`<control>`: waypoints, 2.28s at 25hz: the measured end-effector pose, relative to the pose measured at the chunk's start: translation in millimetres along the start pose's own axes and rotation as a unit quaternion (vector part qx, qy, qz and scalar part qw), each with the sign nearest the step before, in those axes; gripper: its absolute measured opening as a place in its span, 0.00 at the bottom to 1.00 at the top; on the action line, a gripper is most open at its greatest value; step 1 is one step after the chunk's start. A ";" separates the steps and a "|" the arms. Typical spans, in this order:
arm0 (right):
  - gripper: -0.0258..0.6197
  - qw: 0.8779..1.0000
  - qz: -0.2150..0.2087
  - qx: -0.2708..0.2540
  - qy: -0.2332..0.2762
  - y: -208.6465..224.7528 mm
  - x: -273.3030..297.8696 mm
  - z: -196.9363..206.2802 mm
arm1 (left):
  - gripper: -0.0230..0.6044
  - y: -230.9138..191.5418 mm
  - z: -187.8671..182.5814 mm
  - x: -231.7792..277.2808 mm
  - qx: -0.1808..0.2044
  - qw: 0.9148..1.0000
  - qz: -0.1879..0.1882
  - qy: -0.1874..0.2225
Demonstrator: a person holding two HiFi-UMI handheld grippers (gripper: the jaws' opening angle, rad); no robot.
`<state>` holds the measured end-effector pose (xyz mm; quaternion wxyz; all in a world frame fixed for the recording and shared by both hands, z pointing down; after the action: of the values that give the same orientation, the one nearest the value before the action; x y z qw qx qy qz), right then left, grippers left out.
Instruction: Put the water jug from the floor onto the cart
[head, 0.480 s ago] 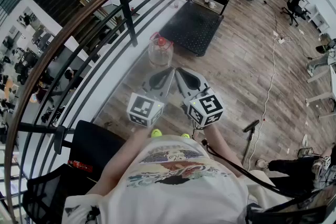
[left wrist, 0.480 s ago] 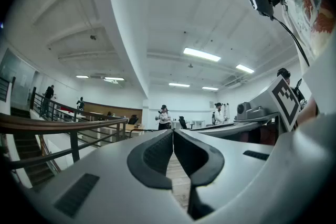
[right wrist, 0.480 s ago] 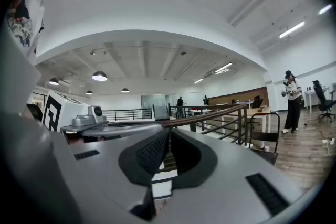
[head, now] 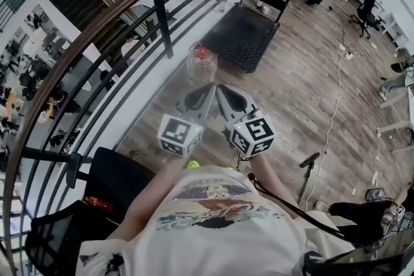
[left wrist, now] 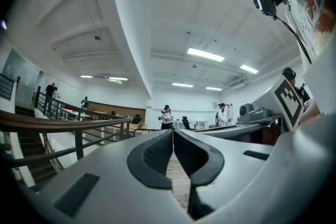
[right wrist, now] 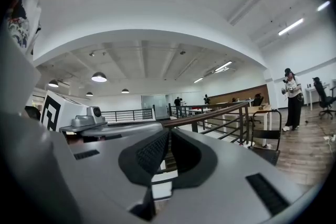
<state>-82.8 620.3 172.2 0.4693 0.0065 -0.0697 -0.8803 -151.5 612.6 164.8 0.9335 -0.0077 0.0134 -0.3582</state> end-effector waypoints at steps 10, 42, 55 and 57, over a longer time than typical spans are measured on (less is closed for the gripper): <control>0.09 1.000 0.003 -0.005 -0.009 -6.4 13.3 2.2 | 0.06 -12.9 2.3 -6.7 -0.009 1.000 0.000 -0.001; 0.09 0.999 -0.014 -0.019 -0.028 -21.3 86.0 -0.8 | 0.06 -78.3 3.0 -18.9 -0.013 1.000 -0.024 0.010; 0.09 0.999 -0.048 -0.004 -0.021 66.1 146.2 -2.6 | 0.06 -122.1 12.6 73.0 0.013 0.999 -0.052 -0.008; 0.09 0.998 -0.055 0.000 -0.023 82.9 155.9 -3.5 | 0.06 -128.7 14.0 90.5 0.013 0.998 -0.055 -0.009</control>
<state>-101.3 445.4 187.8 0.4185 -0.0096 -0.0803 -0.9046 -169.9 456.5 180.2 0.9125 0.0004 0.0000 -0.4092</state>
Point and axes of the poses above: the fingertips, and each gripper's own axes: x forward along the fingers, y to its right, z out of its underside, the point moved 4 cm from there along -x, backward along the fingers, and after that the axes turned 1 degree about -z, right-handed, at the moved point
